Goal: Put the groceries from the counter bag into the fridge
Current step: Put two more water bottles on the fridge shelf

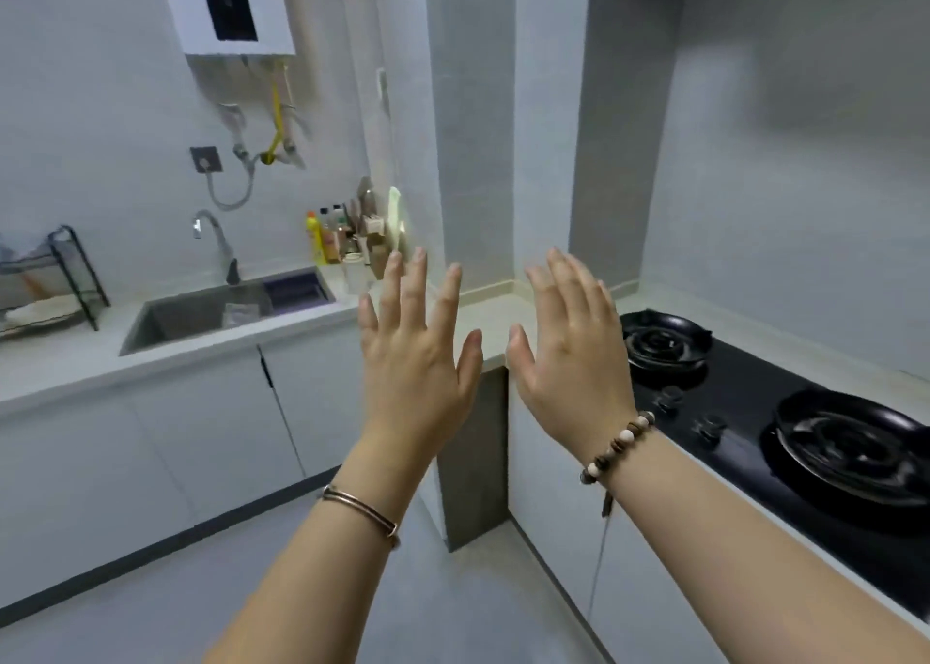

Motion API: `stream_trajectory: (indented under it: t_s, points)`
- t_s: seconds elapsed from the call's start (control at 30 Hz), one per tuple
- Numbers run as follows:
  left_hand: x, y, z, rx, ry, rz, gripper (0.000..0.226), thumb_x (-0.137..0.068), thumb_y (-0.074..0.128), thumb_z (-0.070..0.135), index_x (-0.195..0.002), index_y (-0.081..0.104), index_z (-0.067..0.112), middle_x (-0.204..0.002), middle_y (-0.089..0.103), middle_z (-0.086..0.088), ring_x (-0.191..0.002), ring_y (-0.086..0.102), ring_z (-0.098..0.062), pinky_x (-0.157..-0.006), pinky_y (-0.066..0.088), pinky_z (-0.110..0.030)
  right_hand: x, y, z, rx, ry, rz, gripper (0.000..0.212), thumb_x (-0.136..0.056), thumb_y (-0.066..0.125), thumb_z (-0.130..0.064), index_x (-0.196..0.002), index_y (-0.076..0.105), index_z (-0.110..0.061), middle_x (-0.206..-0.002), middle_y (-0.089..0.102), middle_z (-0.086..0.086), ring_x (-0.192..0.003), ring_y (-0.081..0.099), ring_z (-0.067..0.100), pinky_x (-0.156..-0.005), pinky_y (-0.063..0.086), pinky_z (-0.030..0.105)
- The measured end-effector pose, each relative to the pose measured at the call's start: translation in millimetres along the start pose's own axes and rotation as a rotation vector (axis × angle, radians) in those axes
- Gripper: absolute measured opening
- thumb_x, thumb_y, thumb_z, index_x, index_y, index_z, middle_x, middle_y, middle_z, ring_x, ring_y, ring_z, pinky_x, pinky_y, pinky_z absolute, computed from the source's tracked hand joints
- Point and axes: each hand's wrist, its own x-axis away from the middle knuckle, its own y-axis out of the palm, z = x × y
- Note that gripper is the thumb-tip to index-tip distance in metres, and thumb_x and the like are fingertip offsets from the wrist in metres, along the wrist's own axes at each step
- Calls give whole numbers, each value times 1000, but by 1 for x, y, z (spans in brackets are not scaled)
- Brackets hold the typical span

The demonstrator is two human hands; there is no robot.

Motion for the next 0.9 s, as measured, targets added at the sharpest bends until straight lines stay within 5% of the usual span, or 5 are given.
stream_trajectory:
  t_s: [0.37, 0.9]
  points:
    - [-68, 195, 151, 344, 290, -317, 59, -91, 33, 43, -145, 32, 17, -155, 23, -12, -145, 14, -32, -112, 17, -55, 24, 3, 200, 400, 405, -115, 50, -88, 44, -28, -131, 46, -4, -142, 42, 18, -134, 36, 31, -109, 32, 51]
    - [-6, 281, 484, 721, 599, -587, 64, -91, 27, 45, -146, 29, 14, -155, 22, -13, -144, 17, -33, -111, 21, -54, 174, -165, 442, 685, 802, -196, 51, -86, 53, -26, -133, 46, -7, -146, 38, 15, -136, 33, 30, -112, 28, 47]
